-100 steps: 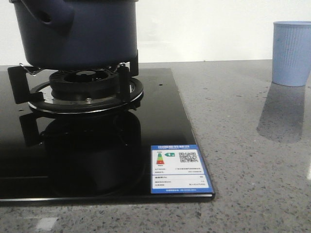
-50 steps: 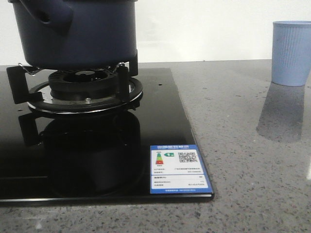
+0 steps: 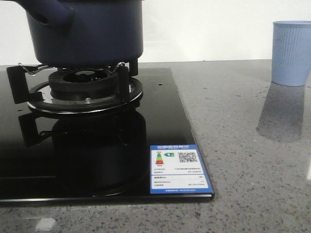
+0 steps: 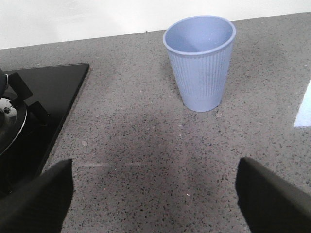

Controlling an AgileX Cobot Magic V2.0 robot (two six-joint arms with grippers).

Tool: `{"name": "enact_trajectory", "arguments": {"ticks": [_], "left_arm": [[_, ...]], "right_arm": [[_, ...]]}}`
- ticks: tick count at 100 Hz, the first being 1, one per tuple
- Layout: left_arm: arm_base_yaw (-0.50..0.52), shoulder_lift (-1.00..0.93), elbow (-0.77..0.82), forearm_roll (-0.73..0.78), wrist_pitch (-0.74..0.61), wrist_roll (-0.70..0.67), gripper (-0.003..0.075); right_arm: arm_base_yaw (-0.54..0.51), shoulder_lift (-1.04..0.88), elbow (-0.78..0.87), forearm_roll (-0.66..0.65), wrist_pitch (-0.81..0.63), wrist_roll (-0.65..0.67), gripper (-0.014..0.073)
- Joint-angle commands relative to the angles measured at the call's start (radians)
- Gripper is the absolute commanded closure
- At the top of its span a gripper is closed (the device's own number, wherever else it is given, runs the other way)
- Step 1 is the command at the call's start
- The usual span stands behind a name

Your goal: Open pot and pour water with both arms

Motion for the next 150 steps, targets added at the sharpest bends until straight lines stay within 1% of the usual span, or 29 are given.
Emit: {"name": "enact_trajectory", "arguments": {"ticks": [1, 13, 59, 69, 89, 96, 108, 115, 150], "left_arm": [[0.001, -0.024, -0.038, 0.002, -0.096, 0.000, 0.0203], [0.005, -0.024, -0.038, 0.002, -0.119, 0.000, 0.0203], [0.005, 0.008, -0.038, 0.019, -0.120, 0.000, 0.0204], [0.005, 0.006, -0.038, 0.019, -0.149, 0.000, 0.0204], [0.005, 0.006, -0.038, 0.021, -0.143, 0.000, 0.0209], [0.005, 0.006, -0.038, 0.022, -0.143, 0.000, 0.0231], [0.005, 0.006, -0.038, 0.022, -0.143, 0.000, 0.0311], [0.005, 0.006, -0.038, 0.022, -0.143, 0.000, 0.0337], [0.005, -0.045, -0.038, 0.025, -0.156, 0.000, 0.0344]], "right_arm": [[0.000, 0.006, -0.039, 0.006, -0.067, -0.011, 0.0002], [0.000, 0.006, -0.039, 0.006, -0.067, -0.011, 0.0002], [0.000, 0.006, -0.039, 0.009, -0.067, -0.011, 0.0002], [0.000, 0.006, -0.039, 0.009, -0.062, -0.011, 0.0002], [0.000, 0.006, -0.039, 0.009, -0.061, -0.011, 0.0002], [0.000, 0.006, -0.039, 0.009, -0.061, -0.011, 0.0002], [0.000, 0.006, -0.039, 0.009, -0.061, -0.011, 0.0002], [0.000, 0.006, -0.039, 0.009, -0.061, -0.011, 0.0002], [0.000, 0.006, -0.039, 0.009, -0.061, -0.011, 0.0002]]}}
